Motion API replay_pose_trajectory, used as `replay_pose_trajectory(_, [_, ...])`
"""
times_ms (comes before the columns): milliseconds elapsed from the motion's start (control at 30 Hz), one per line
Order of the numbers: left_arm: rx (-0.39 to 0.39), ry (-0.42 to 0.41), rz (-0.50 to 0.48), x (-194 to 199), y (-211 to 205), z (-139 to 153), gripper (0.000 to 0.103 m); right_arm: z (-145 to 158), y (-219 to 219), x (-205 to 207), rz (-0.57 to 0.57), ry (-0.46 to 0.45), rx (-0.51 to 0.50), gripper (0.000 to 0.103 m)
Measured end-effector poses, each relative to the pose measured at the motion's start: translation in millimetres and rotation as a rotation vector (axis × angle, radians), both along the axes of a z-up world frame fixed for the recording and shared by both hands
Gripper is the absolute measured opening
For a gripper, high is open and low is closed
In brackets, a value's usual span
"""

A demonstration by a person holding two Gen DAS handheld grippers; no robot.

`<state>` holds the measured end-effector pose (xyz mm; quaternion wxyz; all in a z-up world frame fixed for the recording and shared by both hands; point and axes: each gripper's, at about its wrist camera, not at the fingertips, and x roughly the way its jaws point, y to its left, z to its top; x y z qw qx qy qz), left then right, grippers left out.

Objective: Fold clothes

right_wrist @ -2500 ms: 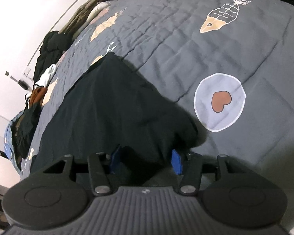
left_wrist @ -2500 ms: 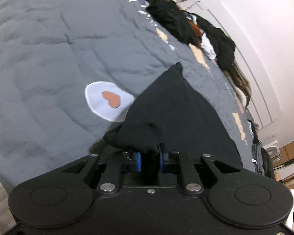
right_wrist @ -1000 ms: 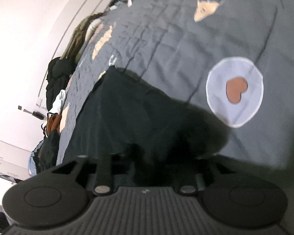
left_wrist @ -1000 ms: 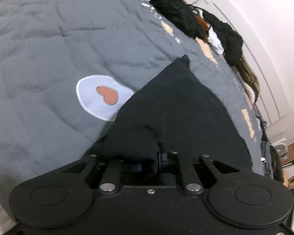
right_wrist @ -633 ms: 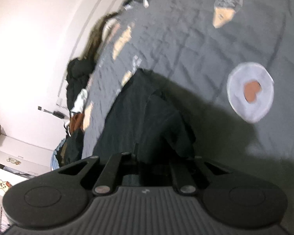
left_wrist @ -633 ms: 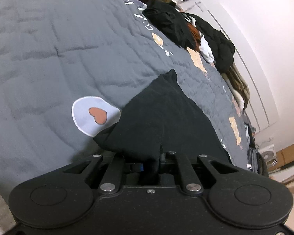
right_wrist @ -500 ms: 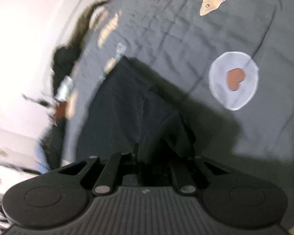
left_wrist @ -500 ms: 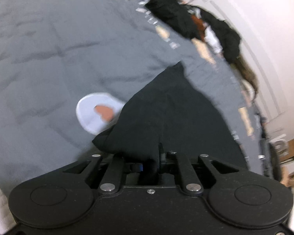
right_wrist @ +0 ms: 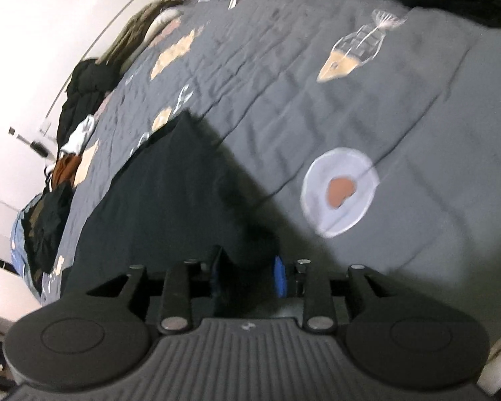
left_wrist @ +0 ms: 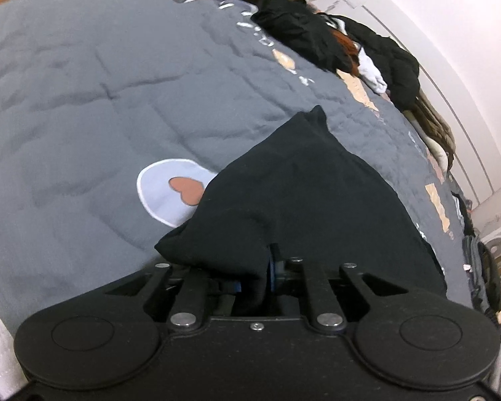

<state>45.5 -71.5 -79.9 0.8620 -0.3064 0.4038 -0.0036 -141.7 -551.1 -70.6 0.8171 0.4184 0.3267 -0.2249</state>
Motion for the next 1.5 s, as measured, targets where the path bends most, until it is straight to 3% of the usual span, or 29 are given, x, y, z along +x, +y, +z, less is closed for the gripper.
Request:
replay_pose_trajectory(100, [0.017,0.003,0.009,0.1,-3.6,0.0,0.014,3.9,-8.4,-5.4,-0.054,0.054,-0.153,0.031])
replay_pose_trajectory(133, [0.021,0.003,0.011,0.0,-4.4,0.3,0.014,3.9,-13.2,-9.0,-0.077,0.053,-0.158,0.031])
replay_pose_trajectory(200, [0.028,0.001,0.016,-0.7,-5.8,1.6,0.014,7.9,-19.7,-19.1,-0.117,-0.038,-0.115,0.031])
replay_pose_trajectory(300, [0.029,0.006,0.029,-0.3,-6.3,0.7,0.014,14.0,-10.2,-17.6,-0.016,-0.145,-0.093,0.032])
replay_pose_trajectory(400, [0.039,0.014,0.037,-0.6,-7.9,-1.1,0.015,8.0,11.1,-4.3,0.134,-0.181,-0.058,0.035])
replay_pose_trajectory(533, [0.073,0.005,0.021,-1.4,-11.5,-0.1,0.015,-20.9,24.9,21.3,0.19,-0.02,-0.046,0.035])
replay_pose_trajectory(633, [0.129,-0.039,-0.027,-2.1,-20.4,12.8,0.012,-20.5,27.6,25.2,0.177,0.009,-0.084,0.036])
replay_pose_trajectory(767, [0.277,-0.154,-0.151,-6.8,-56.1,45.4,0.012,-2.0,22.7,19.8,0.141,-0.029,-0.117,0.038])
replay_pose_trajectory(900, [0.41,-0.283,-0.342,-19.3,-120.4,77.2,0.011,-2.9,0.7,14.7,0.049,-0.069,-0.022,0.04])
replay_pose_trajectory(1033, [0.513,-0.377,-0.559,-41.7,-203.1,86.9,0.011,-7.2,-18.9,1.8,-0.036,-0.105,0.076,0.041])
replay_pose_trajectory(1233, [0.677,-0.407,-0.892,-83.2,-313.2,36.4,0.011,-4.5,-34.8,-13.6,-0.107,-0.142,0.114,0.041])
replay_pose_trajectory(1400, [0.705,-0.416,-1.018,-98.7,-318.5,14.8,0.017,-8.6,-43.2,-14.3,-0.1,-0.132,0.13,0.042])
replay_pose_trajectory(1500, [0.716,-0.421,-1.085,-107.2,-318.1,3.9,0.031,-9.0,-43.3,-11.9,-0.063,-0.125,0.125,0.042])
